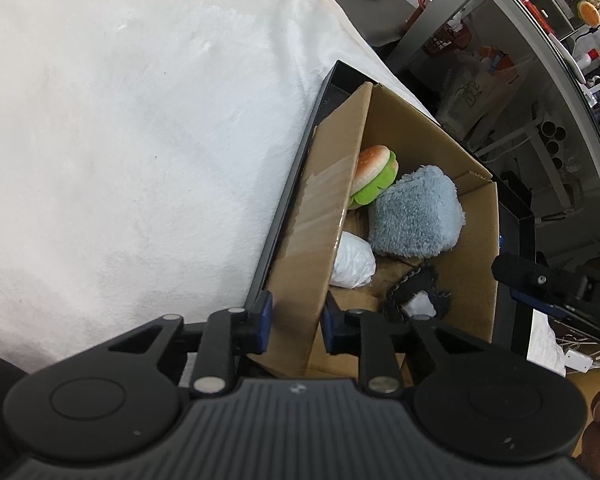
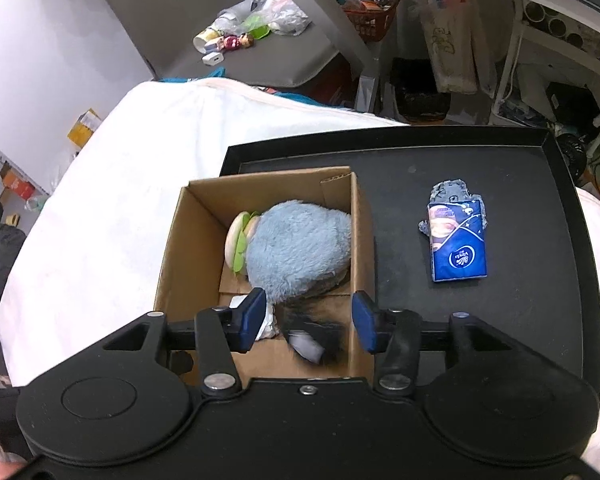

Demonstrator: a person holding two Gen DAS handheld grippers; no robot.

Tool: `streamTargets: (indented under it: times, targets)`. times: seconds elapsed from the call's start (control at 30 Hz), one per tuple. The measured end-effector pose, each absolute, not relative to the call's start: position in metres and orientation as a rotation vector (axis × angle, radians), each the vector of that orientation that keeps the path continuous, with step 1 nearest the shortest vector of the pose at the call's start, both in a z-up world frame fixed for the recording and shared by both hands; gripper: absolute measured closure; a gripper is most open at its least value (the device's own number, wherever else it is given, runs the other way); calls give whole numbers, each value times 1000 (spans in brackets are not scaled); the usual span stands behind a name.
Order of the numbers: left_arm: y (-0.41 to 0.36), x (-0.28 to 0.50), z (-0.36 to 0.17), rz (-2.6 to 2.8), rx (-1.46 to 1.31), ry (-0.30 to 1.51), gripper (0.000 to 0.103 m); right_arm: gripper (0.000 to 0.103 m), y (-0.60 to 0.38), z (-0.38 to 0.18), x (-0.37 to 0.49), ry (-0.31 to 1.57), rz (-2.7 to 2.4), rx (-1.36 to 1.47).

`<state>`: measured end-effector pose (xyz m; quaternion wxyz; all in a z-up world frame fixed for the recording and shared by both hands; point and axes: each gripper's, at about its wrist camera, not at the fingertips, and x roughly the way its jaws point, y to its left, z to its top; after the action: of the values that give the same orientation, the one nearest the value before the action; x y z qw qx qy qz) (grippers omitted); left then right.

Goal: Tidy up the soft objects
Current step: 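Carry the heart plush with the right tool into the box and release, then move the right tool to the blue tissue pack and grasp it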

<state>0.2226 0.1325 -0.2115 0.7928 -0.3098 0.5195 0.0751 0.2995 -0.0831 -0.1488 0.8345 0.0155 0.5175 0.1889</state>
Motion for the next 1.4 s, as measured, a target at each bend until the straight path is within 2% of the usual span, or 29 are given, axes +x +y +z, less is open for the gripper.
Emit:
streamTargets:
  times: [0.87, 1.0, 1.4]
  targets:
    - [119, 232, -205, 220, -582, 1132, 78, 54, -137, -149, 320, 1074, 360, 107]
    - [113, 238, -202, 231, -564, 1136, 75, 51, -149, -153, 325, 1075, 355, 112]
    - [96, 251, -197, 270, -487, 1156, 55, 37, -169, -172, 339, 1078, 363, 117]
